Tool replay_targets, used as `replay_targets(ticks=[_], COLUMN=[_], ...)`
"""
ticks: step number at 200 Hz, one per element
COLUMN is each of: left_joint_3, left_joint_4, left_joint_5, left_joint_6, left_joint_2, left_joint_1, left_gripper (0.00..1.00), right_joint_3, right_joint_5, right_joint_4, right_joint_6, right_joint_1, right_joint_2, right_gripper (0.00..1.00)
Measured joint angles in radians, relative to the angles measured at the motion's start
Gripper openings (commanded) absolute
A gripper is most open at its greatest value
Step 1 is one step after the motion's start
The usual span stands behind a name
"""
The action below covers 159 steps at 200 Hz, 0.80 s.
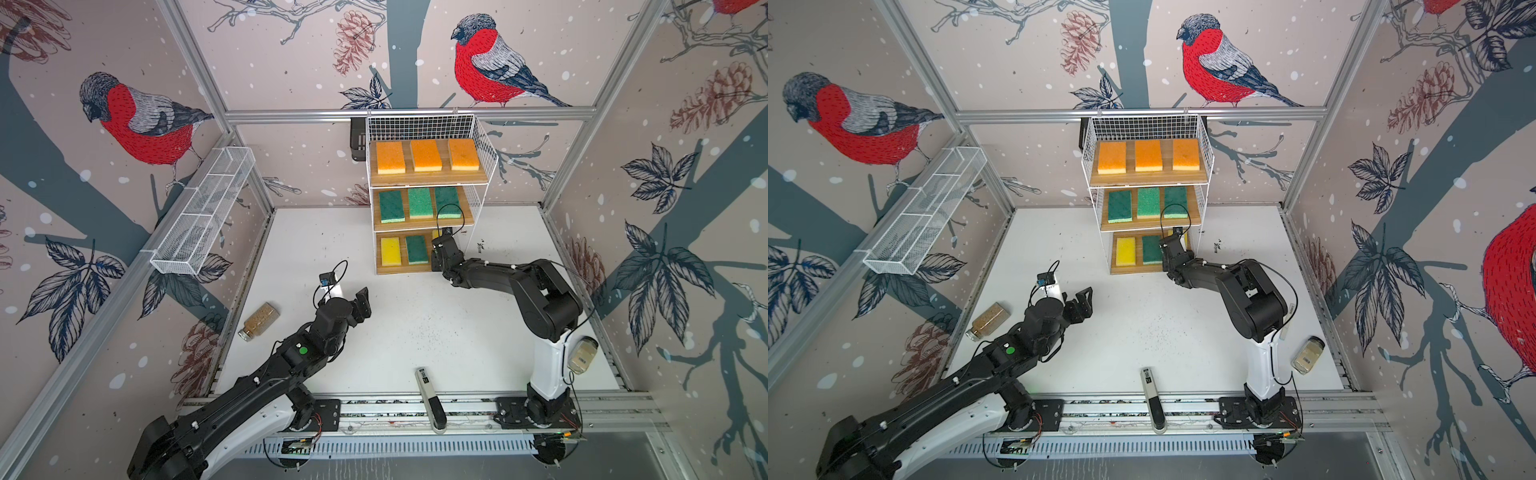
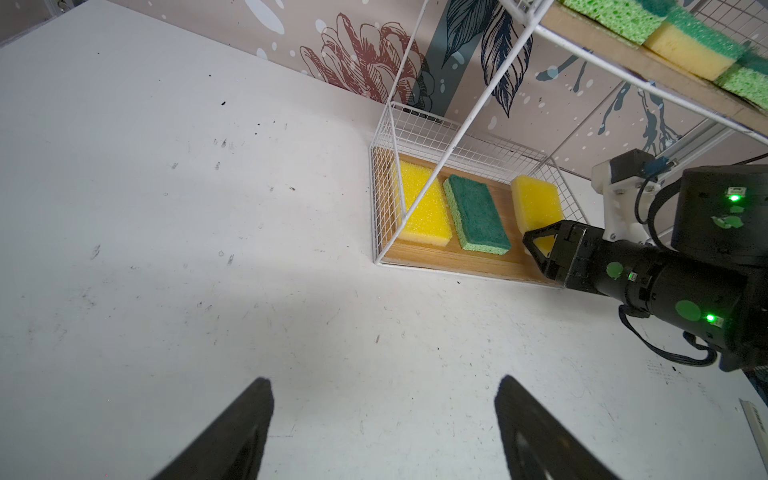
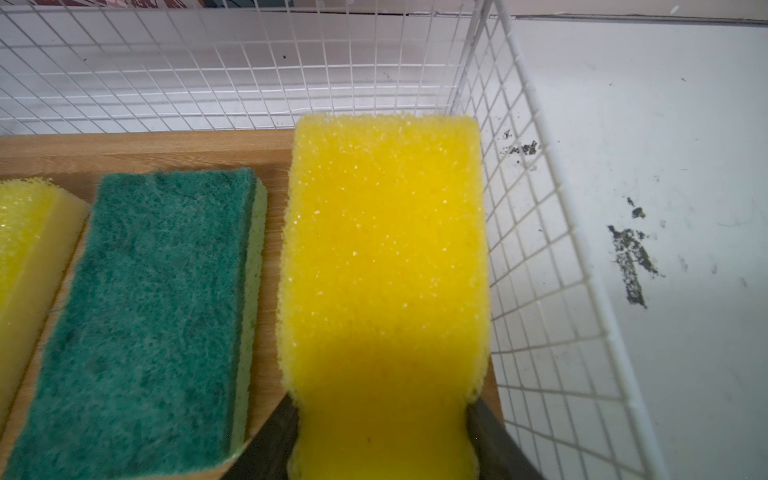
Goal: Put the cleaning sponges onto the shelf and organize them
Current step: 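Lower the yellow sponge beside the green sponge on the bottom shelf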
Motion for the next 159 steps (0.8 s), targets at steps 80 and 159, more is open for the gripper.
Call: replay_targets(ticks=[80,159], left_joint_3=[0.011,0.024], left_joint_4=[0.005,0.011], left_joint_5=[-0.014,-0.014], left_joint_6=[0.007,0.014], left_joint_2=[0.031,0.061], left_joint_1=[0.0,0.0], left_gripper=[0.85,0.85], right_joint_3=[0.008,0.032], right_joint_5=[-0.006,-0.011], right_joint_4=[-0.02,-0.02], right_joint_6=[-0.018,-0.019], right_joint_1=[-0.014,-0.016], right_joint_2=[0.016,0.035], right_gripper=[0.54,0.54])
